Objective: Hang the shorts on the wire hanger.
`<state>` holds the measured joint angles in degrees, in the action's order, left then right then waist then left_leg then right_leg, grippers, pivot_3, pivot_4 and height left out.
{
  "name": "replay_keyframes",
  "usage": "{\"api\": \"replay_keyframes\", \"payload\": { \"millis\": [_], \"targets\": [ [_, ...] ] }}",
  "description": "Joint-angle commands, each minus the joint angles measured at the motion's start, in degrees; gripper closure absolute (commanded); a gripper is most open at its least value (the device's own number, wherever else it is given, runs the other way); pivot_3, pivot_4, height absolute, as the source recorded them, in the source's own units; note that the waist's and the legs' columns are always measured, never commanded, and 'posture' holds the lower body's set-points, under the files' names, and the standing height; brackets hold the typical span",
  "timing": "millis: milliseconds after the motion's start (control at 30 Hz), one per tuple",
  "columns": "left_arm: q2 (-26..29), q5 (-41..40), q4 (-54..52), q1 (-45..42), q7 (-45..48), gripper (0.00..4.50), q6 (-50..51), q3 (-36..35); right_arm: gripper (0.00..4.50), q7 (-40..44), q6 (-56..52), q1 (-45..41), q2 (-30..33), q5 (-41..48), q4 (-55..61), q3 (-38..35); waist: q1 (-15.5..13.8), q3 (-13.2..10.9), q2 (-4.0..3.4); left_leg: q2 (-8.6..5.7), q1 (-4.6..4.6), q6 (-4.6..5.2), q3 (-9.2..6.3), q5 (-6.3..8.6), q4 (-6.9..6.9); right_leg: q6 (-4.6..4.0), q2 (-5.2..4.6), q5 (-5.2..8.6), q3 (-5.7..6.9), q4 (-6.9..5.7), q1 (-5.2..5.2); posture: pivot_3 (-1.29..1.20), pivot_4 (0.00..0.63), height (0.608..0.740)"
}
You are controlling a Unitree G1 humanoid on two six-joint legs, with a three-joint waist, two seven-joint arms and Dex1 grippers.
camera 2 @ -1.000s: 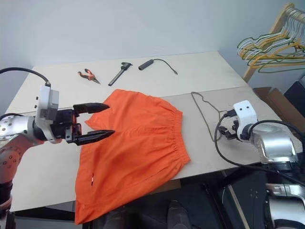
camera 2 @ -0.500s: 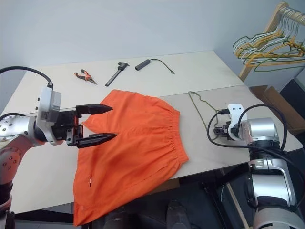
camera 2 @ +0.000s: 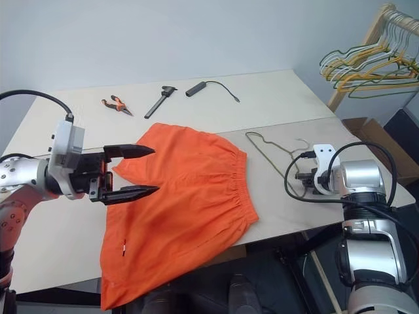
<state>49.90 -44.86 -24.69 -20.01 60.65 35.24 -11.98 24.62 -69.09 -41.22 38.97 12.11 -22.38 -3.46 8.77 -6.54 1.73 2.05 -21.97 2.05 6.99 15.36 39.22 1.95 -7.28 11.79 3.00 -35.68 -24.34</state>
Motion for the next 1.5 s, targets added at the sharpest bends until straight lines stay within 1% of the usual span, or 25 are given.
{"api": "replay_keyframes", "payload": {
  "millis": [33, 133, 200, 300, 367, 400, 500, 600, 767, 967, 1100, 1200, 1267, 1367, 1500],
  "targets": [
    [-0.86, 0.82, 1.82, -3.77, -2.26, 0.00, 0.16, 1.00, 4.47, -1.87, 6.16, 1.56, -0.22, 0.37, 11.42, -4.62, -0.04, -0.01, -0.01, -0.01, -0.01, 0.00, 0.01, 0.00, 0.00, 0.01, -0.01, 0.00, -0.02, -0.01, -0.02, -0.21, 0.084, 0.740],
    [-1.86, 1.85, 4.85, -7.17, -3.53, 0.00, 0.80, 2.70, 4.47, -2.29, 15.29, 5.62, 0.18, -0.99, 19.71, -5.03, -0.09, 0.00, -0.01, -0.04, -0.05, -0.03, 0.00, -0.02, 0.00, 0.03, -0.04, 0.00, -0.01, -0.04, -0.06, -0.21, 0.078, 0.740],
    [-2.84, 2.89, 7.21, -9.73, -4.18, 0.00, 0.81, 3.79, 4.47, -2.50, 19.51, 7.29, 0.01, -1.16, 23.88, -5.65, -0.07, 0.00, -0.01, -0.04, -0.06, -0.05, -0.01, -0.03, 0.00, 0.05, -0.04, 0.01, 0.01, -0.03, -0.06, -0.21, 0.075, 0.740],
    [-4.87, 4.95, 12.35, -15.01, -5.73, 0.00, 0.93, 5.45, 4.47, -1.55, 34.38, 11.15, 2.15, -5.49, 28.37, -3.44, -0.23, 0.00, -0.01, -0.07, -0.09, -0.08, -0.04, -0.05, 0.01, 0.06, -0.05, 0.01, 0.07, -0.01, -0.04, -0.21, 0.069, 0.740],
    [-5.35, 6.77, 16.36, -18.81, -5.30, 0.00, 0.20, 6.42, 4.47, -0.50, 47.60, 13.47, 4.49, -9.88, 29.28, -1.50, -0.24, 0.00, -0.01, -0.10, -0.10, -0.08, -0.04, -0.05, 0.03, 0.08, -0.07, 0.01, 0.08, -0.01, -0.05, -0.21, 0.064, 0.740],
    [-5.07, 7.55, 19.68, -21.70, -3.75, 0.00, -0.12, 6.99, 4.47, 0.69, 55.94, 14.63, 6.36, -12.27, 29.45, -0.39, -0.13, 0.00, -0.01, -0.10, -0.11, -0.08, -0.04, -0.05, 0.04, 0.08, -0.08, 0.01, 0.08, -0.01, -0.05, -0.21, 0.060, 0.740],
    [-4.33, 10.14, 27.29, -27.64, 0.96, 0.00, -1.61, 9.11, 4.47, 3.18, 73.36, 16.03, 9.62, -16.13, 28.04, 1.39, 0.28, 0.02, 0.00, -0.11, -0.14, -0.09, -0.01, -0.05, 0.06, 0.11, -0.08, 0.03, 0.08, -0.01, -0.10, -0.21, 0.054, 0.740],
    [-4.48, 13.18, 33.23, -31.65, 6.06, 0.00, -3.41, 12.12, 4.47, 4.75, 83.43, 15.56, 10.55, -17.48, 26.17, 2.19, 1.13, 0.07, 0.04, -0.10, -0.08, -0.11, 0.01, -0.06, 0.06, 0.12, -0.08, 0.03, 0.06, 0.00, -0.06, -0.21, 0.048, 0.740],
    [-6.14, 17.95, 39.87, -35.38, 13.77, 0.00, -4.77, 18.19, 4.47, 5.82, 90.35, 12.72, 9.72, -19.05, 24.43, 3.08, 1.82, 0.09, 0.03, -0.10, -0.08, -0.14, 0.02, -0.08, 0.21, 0.14, -0.11, 0.02, 0.04, -0.09, -0.03, -0.22, 0.041, 0.740],
    [-6.93, 21.20, 40.79, -35.50, 22.22, 0.00, -7.14, 22.92, 4.47, 6.43, 90.51, 10.23, 9.15, -20.98, 24.03, 3.69, 1.84, 0.12, 0.02, -0.03, -0.23, -0.03, 0.00, -0.02, 0.62, 0.16, -0.10, 0.01, 0.06, -0.21, -0.04, -0.23, 0.035, 0.740],
    [-7.25, 25.32, 40.73, -34.35, 22.37, 0.00, -9.38, 24.97, 4.47, 6.72, 90.32, 9.99, 8.90, -21.57, 24.45, 3.48, 1.73, 0.16, 0.01, -0.04, -0.27, -0.01, 0.00, -0.01, 0.66, 0.18, -0.11, 0.00, 0.06, -0.20, -0.06, -0.23, 0.032, 0.740],
    [-7.94, 28.12, 40.78, -33.75, 20.06, 0.59, -10.23, 25.33, 4.50, 6.81, 89.94, 10.16, 8.92, -21.77, 25.18, 3.03, 1.72, 0.23, 0.01, -0.04, -0.28, 0.00, -0.01, 0.00, 0.68, 0.19, -0.12, 0.00, 0.06, -0.21, -0.05, -0.24, 0.029, 0.740],
    [-8.02, 29.19, 41.02, -33.52, 20.10, 1.17, -11.01, 25.34, 4.50, 6.78, 89.67, 10.17, 8.93, -21.79, 25.43, 2.80, 1.75, 0.26, 0.02, -0.05, -0.28, 0.01, -0.01, 0.01, 0.69, 0.20, -0.13, -0.01, 0.06, -0.21, -0.05, -0.24, 0.029, 0.740],
    [-8.27, 30.71, 41.54, -33.35, 19.38, 2.18, -10.93, 25.41, 4.50, 6.45, 89.06, 9.84, 8.88, -22.05, 25.69, 2.53, 1.78, 0.27, 0.01, -0.05, -0.29, 0.02, -0.01, 0.01, 0.70, 0.21, -0.13, -0.01, 0.06, -0.21, -0.05, -0.24, 0.030, 0.740],
    [-8.71, 30.58, 41.29, -33.05, 19.81, 3.42, -9.91, 24.88, 4.50, 6.06, 87.74, 9.44, 8.38, -22.09, 26.48, 2.42, 1.80, 0.28, 0.01, -0.05, -0.28, 0.02, -0.01, 0.01, 0.72, 0.21, -0.13, -0.01, 0.06, -0.24, -0.05, -0.24, 0.031, 0.740]
  ]
}}
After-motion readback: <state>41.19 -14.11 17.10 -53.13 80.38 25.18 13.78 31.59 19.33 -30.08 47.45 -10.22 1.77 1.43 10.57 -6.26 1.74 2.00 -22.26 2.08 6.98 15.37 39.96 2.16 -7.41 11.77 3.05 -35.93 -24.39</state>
